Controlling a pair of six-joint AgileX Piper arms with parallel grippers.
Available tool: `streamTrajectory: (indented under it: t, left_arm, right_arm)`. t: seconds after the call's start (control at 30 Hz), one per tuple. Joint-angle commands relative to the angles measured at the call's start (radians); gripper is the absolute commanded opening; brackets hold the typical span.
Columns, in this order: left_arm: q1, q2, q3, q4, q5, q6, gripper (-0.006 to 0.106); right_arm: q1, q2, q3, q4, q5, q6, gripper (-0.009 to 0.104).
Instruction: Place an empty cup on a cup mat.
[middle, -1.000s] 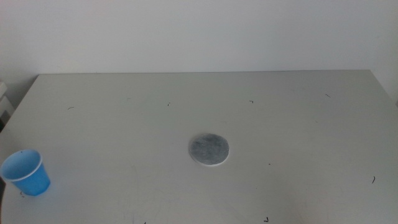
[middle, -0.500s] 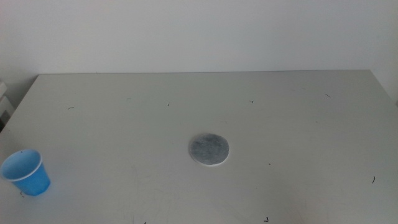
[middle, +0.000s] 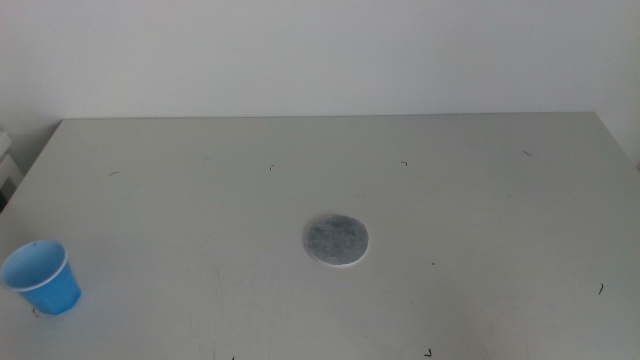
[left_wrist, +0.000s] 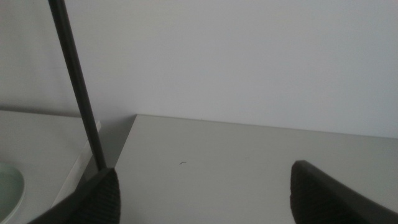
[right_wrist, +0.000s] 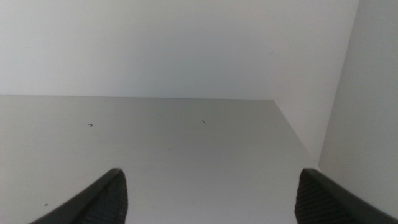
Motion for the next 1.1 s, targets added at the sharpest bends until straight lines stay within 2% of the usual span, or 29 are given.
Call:
streamTrajectory:
  t: [0.0, 0.2, 0.33, 0.5, 0.7, 0.83, 1.07]
  left_arm:
    - [0.001, 0.072, -0.103, -0.003, 0.007, 0.013, 0.105]
    - [0.001, 0.203, -0.246, -0.003, 0.205, 0.062, 0.105]
    - [0.001, 0.264, -0.260, -0.001, 0.347, 0.074, 0.105]
    - [0.001, 0.328, -0.260, 0.006, 0.370, 0.074, 0.105]
    - [0.001, 0.406, -0.260, -0.030, 0.465, 0.087, 0.105]
    - [0.002, 0.456, -0.260, 0.010, 0.484, 0.112, 0.105]
    - [0.002, 0.529, -0.262, 0.006, 0.484, 0.172, 0.105]
  right_arm:
    - [0.000, -0.026, -0.008, -0.014, -0.075, -0.005, 0.094]
    - [0.000, -0.026, -0.008, -0.014, -0.075, -0.005, 0.094]
    - [0.000, -0.026, -0.008, -0.014, -0.075, -0.005, 0.094]
    - [0.000, -0.026, -0.008, -0.014, -0.075, -0.005, 0.094]
    - [0.000, -0.026, -0.008, -0.014, -0.075, -0.005, 0.094]
    - [0.000, -0.026, -0.008, -0.014, -0.075, -0.005, 0.094]
    - [0.000, -0.026, -0.008, -0.014, -0.075, -0.005, 0.094]
